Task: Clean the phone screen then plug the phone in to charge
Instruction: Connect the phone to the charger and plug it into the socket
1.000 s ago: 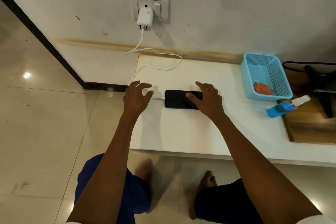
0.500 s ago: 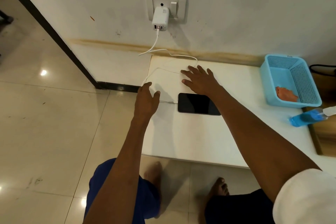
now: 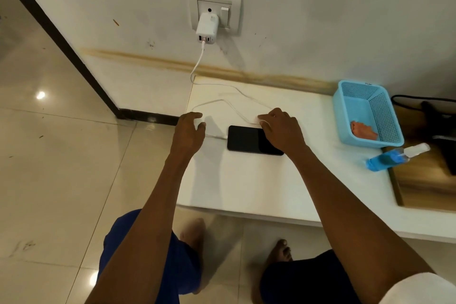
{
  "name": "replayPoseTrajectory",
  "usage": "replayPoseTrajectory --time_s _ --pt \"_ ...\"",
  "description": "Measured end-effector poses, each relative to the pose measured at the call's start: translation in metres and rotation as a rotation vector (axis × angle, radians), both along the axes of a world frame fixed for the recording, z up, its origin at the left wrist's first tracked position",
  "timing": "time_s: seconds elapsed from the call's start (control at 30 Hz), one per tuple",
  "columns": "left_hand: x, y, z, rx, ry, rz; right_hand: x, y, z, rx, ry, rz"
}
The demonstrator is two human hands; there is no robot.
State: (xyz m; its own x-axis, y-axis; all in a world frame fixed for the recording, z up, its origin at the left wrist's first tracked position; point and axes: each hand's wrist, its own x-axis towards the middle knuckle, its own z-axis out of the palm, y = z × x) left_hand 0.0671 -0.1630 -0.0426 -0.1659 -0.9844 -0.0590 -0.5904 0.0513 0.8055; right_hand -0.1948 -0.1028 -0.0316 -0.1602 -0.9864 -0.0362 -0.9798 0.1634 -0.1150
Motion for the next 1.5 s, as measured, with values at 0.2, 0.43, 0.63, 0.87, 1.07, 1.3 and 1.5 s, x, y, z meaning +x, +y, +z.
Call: replayPoseTrajectory --time_s 0.2,0.43,0.63,0.87,1.07,1.3,1.5 --pt "-0.002 0.000 0.001 0.038 0.005 0.029 -0.003 0.004 0.002 -0.037 -0.103 -0.013" --pt "0.001 -0.002 0.000 0.061 0.011 0.059 0.017 -0.013 0.008 -0.120 -0.153 0.060" --pt "0.005 -0.004 0.004 0.043 0.081 0.123 0.049 -0.041 0.026 -0.339 -0.460 -0.037" --pt "0.014 -0.009 0.003 0.082 0.023 0.185 0.064 -0.082 0.046 -0.370 -0.459 0.092" --pt "0.014 -0.012 0.003 0.116 0.023 0.166 0.069 -0.091 0.043 -0.281 -0.396 0.107" --pt "0.013 -0.009 0.003 0.113 0.023 0.126 0.060 -0.083 0.038 -0.197 -0.459 0.073" --pt "0.012 -0.008 0.005 0.124 0.024 0.121 0.058 -0.074 0.033 -0.171 -0.556 0.049"
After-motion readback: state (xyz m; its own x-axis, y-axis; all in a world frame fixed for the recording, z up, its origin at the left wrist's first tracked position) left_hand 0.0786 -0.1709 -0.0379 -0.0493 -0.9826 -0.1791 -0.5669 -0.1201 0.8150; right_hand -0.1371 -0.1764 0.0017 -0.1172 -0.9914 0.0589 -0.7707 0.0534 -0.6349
